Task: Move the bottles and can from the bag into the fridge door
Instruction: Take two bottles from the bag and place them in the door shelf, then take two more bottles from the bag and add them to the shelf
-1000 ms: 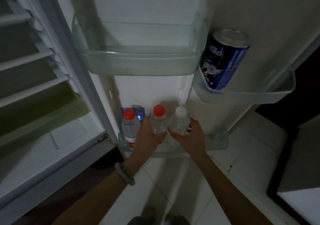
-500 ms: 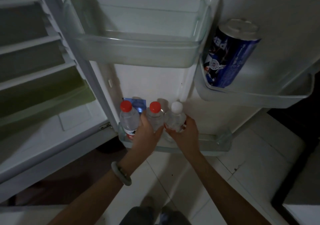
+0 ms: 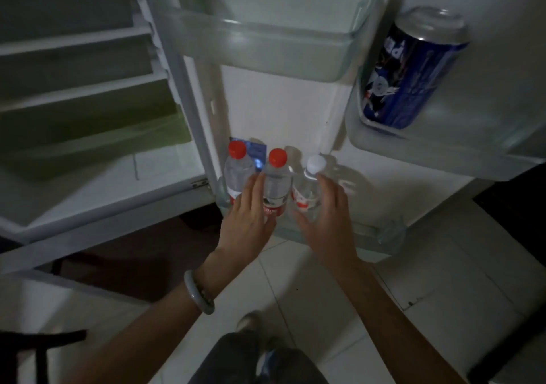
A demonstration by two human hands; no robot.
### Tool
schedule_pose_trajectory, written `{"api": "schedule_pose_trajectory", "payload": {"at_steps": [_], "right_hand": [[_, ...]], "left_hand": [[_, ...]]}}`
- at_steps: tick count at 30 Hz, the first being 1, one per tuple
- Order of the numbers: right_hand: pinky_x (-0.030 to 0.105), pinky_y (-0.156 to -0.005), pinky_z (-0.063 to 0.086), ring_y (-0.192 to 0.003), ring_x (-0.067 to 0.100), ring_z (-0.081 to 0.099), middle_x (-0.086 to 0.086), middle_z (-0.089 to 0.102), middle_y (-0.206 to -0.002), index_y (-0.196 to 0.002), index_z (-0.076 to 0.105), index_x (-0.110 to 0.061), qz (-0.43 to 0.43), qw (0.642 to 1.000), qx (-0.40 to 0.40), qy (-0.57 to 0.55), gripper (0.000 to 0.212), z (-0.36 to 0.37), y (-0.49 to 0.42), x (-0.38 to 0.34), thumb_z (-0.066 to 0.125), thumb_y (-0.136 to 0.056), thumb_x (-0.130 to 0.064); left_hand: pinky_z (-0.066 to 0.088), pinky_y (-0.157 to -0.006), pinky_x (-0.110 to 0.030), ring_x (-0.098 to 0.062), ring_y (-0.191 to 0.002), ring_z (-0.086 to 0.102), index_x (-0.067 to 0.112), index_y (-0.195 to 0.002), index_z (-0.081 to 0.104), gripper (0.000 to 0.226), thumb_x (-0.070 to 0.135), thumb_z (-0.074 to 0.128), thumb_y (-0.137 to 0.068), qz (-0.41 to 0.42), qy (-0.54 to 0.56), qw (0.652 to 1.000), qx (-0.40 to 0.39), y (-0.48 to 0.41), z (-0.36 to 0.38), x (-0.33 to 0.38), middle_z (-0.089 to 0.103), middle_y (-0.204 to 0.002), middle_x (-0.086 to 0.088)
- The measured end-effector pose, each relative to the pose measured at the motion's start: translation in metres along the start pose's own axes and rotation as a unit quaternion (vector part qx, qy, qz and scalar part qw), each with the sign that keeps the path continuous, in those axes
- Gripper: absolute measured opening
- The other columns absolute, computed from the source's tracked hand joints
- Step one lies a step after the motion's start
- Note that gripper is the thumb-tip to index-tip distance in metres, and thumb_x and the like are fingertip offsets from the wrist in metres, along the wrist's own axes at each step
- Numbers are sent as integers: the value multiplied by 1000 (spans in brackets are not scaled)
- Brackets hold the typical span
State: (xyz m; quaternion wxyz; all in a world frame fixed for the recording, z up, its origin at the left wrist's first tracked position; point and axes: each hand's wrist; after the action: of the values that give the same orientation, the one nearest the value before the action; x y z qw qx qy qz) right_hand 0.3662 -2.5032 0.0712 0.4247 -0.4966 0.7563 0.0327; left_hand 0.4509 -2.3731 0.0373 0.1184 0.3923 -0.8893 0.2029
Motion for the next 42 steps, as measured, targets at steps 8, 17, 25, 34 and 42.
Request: {"api": "schedule_pose_trajectory", "payload": {"at_steps": [8, 17, 25, 34, 42], "right_hand": [[45, -105, 40, -131, 32, 40, 17, 43, -141, -139, 32, -10, -194, 960, -186, 83, 76, 51, 35, -42, 72, -76, -27], [43, -104, 39, -126, 34, 46, 19, 46, -139, -136, 38, -7, -409, 841, -326, 140, 82, 143, 83, -152, 78, -68, -27], [45, -102, 42, -123, 35, 48, 22, 50, -133, -132, 44, -4, -496, 772, -386, 95, 78, 243, 149, -274, 80, -66, -25], [45, -104, 37, -131, 34, 39, 21, 41, -142, -139, 36, -8, -536, 715, -445, 46, 78, 335, 225, -388, 76, -73, -25], [40, -111, 28, -138, 28, 27, 15, 31, -149, -142, 28, -12, -560, 665, -493, 40, 71, 432, 238, -450, 64, -83, -26]], "left_hand": [[50, -87, -39, -31, -111, 59, 4, -132, 44, 66, 47, 46, -82, -141, -138, 978, 65, 77, -38, -38, 59, -126, -15], [44, -96, -45, -35, -124, 49, 2, -134, 42, 83, 49, 71, -73, -365, -231, 901, 50, 211, -99, -131, 51, -134, -18], [41, -101, -47, -35, -127, 46, 0, -136, 41, 86, 48, 71, -71, -474, -245, 843, 64, 323, -161, -221, 49, -137, -20], [36, -103, -47, -35, -130, 42, 2, -138, 38, 82, 49, 65, -76, -561, -235, 791, 74, 430, -212, -305, 45, -140, -20], [37, -103, -48, -36, -130, 41, 3, -137, 38, 82, 46, 69, -75, -657, -186, 727, 73, 476, -223, -369, 46, -139, -20]]}}
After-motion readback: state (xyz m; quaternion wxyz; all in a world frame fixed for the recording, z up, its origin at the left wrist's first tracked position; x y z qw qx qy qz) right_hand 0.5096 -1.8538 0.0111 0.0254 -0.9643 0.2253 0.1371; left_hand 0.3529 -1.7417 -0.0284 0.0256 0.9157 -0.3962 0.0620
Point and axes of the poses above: each hand's wrist, its own y-axis away from the middle knuckle, its own z-axis out of the palm, x = y × z
